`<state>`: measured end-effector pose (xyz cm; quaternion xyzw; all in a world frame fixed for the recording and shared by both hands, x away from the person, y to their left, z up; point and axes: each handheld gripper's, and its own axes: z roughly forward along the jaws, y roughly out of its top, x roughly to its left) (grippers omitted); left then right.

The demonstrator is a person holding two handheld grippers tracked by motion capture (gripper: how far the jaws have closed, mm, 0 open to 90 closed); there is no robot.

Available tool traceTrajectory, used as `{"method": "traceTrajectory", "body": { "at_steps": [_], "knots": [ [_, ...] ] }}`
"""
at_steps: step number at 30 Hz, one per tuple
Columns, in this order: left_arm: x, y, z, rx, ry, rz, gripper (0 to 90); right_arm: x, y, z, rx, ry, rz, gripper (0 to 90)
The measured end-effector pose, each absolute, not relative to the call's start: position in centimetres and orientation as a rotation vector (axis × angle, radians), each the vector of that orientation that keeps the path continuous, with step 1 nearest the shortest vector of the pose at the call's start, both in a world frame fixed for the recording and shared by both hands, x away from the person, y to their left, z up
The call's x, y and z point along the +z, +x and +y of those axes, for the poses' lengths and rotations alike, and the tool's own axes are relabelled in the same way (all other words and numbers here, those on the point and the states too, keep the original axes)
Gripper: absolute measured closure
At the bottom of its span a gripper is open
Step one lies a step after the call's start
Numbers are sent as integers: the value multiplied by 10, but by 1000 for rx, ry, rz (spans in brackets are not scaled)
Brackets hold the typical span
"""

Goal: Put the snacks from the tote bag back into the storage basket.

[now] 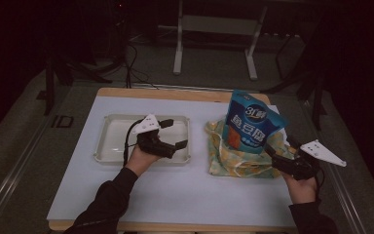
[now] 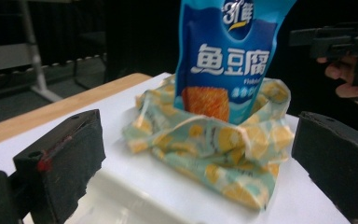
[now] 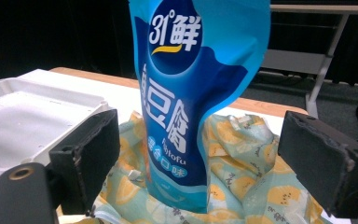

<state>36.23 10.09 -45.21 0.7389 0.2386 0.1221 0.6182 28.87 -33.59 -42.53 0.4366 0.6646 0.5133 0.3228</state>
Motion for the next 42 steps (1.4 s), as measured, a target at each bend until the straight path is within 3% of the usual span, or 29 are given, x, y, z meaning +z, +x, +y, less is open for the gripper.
{"method": "traceTrajectory", "body": {
  "at_steps": [19, 25, 29, 42],
  "knots": [
    [-435, 420, 2, 229, 1821, 435, 53, -425, 310, -334, 1337, 1171, 1773, 134],
    [-436, 436, -16, 217, 1845, 435, 74, -429, 316, -334, 1338, 1189, 1778, 134],
    [-441, 447, -25, 206, 1854, 458, 135, -432, 320, -333, 1342, 1196, 1787, 139],
    [-451, 472, -49, 157, 1876, 481, 152, -446, 334, -323, 1339, 1202, 1861, 173]
  ]
}}
